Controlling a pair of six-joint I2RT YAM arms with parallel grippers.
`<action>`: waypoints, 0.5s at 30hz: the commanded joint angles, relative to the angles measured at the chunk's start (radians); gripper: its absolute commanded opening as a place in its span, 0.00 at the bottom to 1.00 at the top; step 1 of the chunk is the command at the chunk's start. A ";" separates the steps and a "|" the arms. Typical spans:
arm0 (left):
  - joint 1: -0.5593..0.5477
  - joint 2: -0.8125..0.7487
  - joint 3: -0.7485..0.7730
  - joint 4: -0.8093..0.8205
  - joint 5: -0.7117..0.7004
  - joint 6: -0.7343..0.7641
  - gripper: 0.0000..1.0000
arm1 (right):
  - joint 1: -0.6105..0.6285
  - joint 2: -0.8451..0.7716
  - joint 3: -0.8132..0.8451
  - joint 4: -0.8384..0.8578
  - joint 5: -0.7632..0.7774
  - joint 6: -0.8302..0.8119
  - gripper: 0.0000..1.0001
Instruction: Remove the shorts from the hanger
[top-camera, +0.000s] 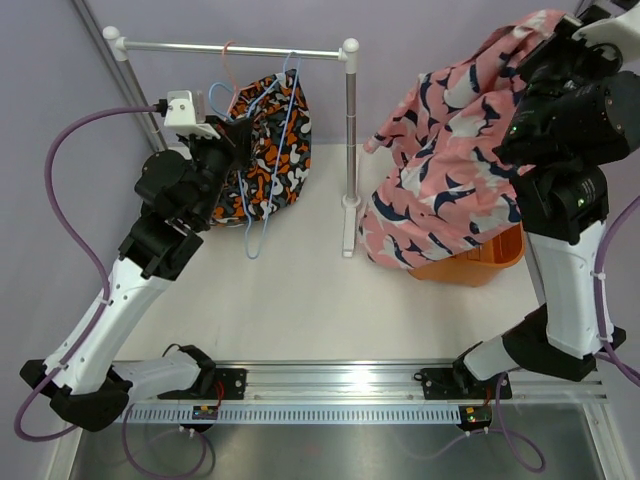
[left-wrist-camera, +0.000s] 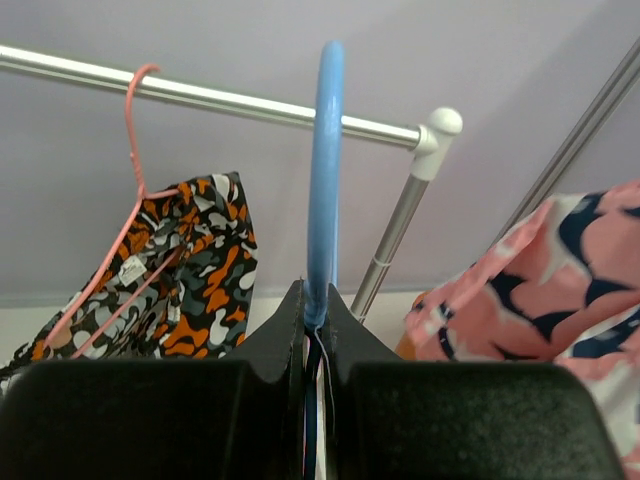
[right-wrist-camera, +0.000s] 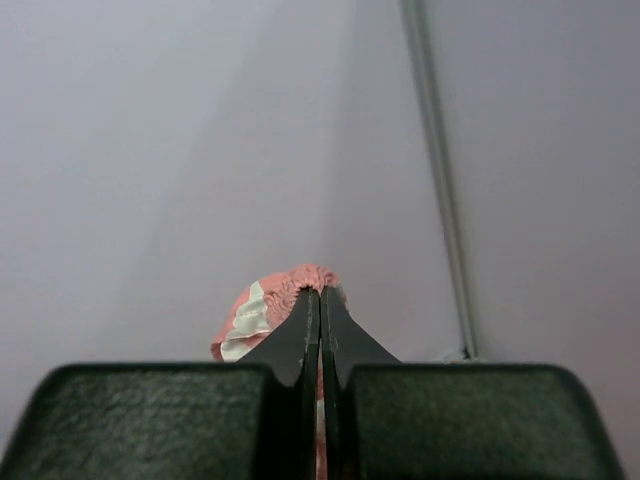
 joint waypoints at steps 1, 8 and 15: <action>0.002 -0.021 -0.025 0.070 -0.009 -0.004 0.00 | -0.072 0.076 0.043 0.264 0.172 -0.235 0.00; 0.002 -0.037 -0.051 0.057 0.009 0.009 0.00 | -0.353 0.169 0.130 0.004 0.203 0.013 0.00; 0.002 -0.045 -0.084 0.076 0.024 -0.004 0.00 | -0.448 0.248 0.086 -0.270 0.145 0.352 0.00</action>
